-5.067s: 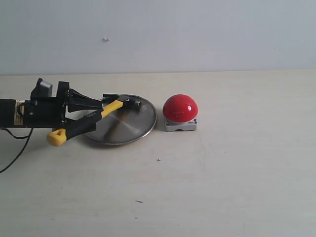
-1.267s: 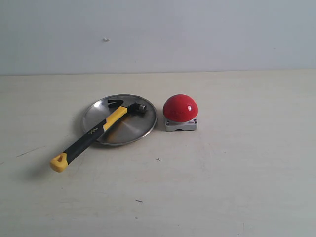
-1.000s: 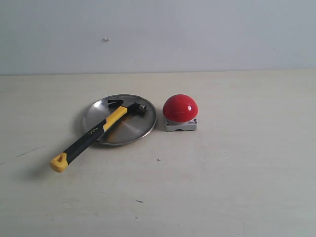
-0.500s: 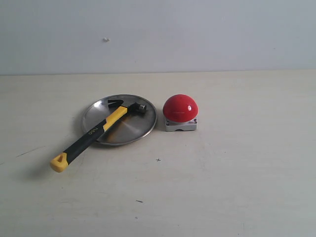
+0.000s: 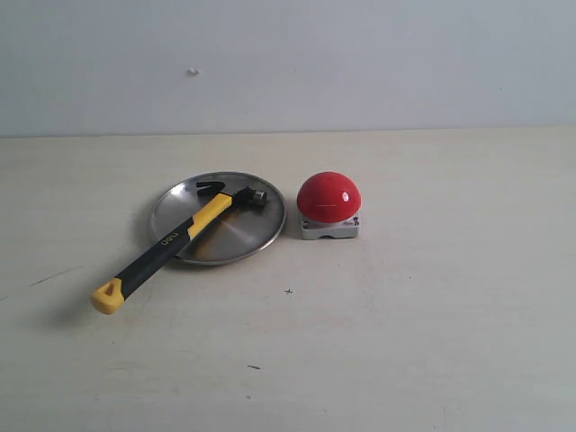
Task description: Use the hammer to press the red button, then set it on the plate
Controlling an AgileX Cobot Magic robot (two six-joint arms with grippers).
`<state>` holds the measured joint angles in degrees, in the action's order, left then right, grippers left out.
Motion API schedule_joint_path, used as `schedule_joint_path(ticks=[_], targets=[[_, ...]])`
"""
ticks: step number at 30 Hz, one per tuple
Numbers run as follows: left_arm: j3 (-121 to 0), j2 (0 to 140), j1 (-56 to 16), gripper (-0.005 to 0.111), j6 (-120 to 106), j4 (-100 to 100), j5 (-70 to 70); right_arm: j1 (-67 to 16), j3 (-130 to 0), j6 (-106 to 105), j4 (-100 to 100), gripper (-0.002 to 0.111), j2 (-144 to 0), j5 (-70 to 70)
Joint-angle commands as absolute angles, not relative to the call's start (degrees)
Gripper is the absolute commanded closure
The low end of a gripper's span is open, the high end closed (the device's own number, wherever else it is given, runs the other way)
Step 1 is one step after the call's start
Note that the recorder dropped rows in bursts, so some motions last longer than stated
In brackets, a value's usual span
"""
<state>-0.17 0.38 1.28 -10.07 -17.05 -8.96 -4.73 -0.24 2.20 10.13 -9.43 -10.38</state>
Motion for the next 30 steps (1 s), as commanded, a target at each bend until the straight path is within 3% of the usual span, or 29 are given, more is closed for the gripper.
schedule_joint_path(ticks=[1, 15, 20, 30], targets=[[0.0, 0.0, 1.5, 0.107, -10.4, -16.8, -9.0, -4.6, 0.0, 2.2, 10.2, 0.108, -9.3, -10.7], [0.0, 0.0, 1.5, 0.107, -10.4, -16.8, -9.0, -4.6, 0.0, -2.0, 9.3, 0.108, -9.3, -10.1], [0.0, 0.0, 1.5, 0.107, -10.4, -16.8, -9.0, -0.8, 0.0, -13.5, 9.1, 0.108, -4.1, 6.0], [0.0, 0.0, 1.5, 0.107, -10.4, -16.8, -9.1, 7.7, 0.0, -11.4, 9.1, 0.108, 0.0, 16.9]])
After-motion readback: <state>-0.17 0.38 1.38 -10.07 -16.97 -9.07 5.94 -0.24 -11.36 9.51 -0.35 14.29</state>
